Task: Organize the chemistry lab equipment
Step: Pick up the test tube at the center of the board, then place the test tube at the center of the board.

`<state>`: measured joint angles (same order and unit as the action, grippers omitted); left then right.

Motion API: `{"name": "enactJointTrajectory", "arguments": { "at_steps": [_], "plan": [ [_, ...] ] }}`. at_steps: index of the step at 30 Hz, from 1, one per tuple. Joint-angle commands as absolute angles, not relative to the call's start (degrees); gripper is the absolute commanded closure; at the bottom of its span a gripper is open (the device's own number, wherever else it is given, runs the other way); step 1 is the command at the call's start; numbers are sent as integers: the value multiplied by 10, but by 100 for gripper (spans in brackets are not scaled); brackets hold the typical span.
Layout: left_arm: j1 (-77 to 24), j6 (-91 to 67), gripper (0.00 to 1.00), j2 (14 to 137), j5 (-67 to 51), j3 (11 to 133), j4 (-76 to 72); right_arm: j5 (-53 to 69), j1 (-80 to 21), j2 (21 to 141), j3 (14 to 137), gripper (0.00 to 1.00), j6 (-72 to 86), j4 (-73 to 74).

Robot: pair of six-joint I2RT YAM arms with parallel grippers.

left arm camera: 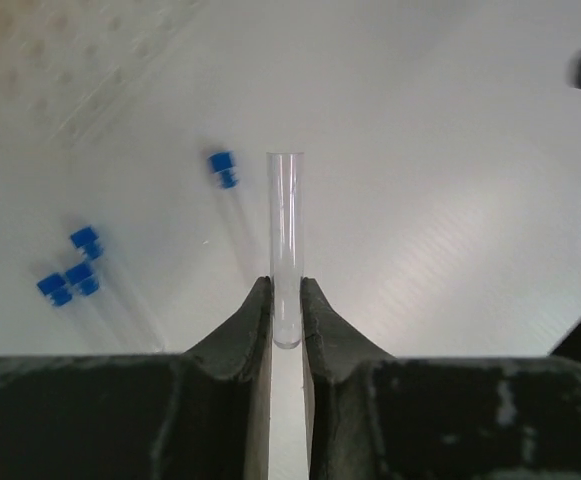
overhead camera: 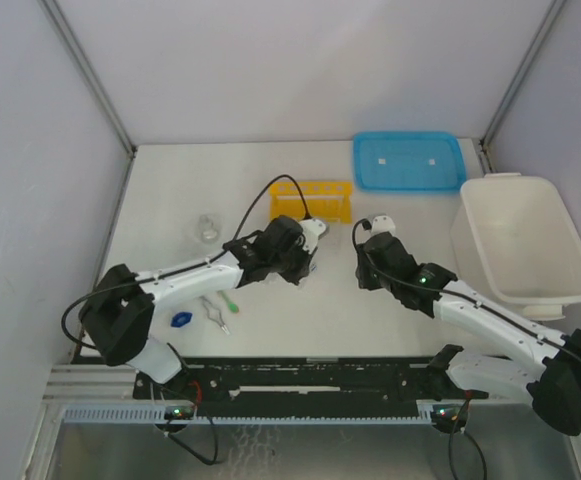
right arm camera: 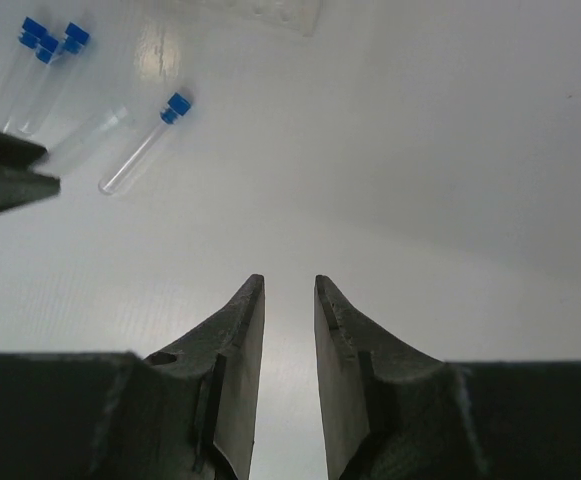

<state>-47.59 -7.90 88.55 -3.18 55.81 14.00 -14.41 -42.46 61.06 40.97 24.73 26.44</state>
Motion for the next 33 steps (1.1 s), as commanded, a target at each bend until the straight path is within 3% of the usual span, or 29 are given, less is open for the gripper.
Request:
{"name": "enactJointTrajectory", "arguments": {
  "at_steps": [1,7,15,17,21,33],
  "plan": [
    [-549,43,83,875,-14,623,219,-155,-425,572,408,74,272,258],
    [-646,115,83,942,95,651,287,-211,-429,541,407,74,298,289],
    [-667,126,83,969,129,642,265,-263,-427,512,391,74,328,296],
    [-669,126,80,971,131,639,258,-256,-421,514,390,74,328,295],
    [-678,124,66,975,136,636,250,-246,-411,516,390,74,330,293],
    [-690,111,61,927,127,617,236,-233,-379,518,391,74,325,280]
  ]
}}
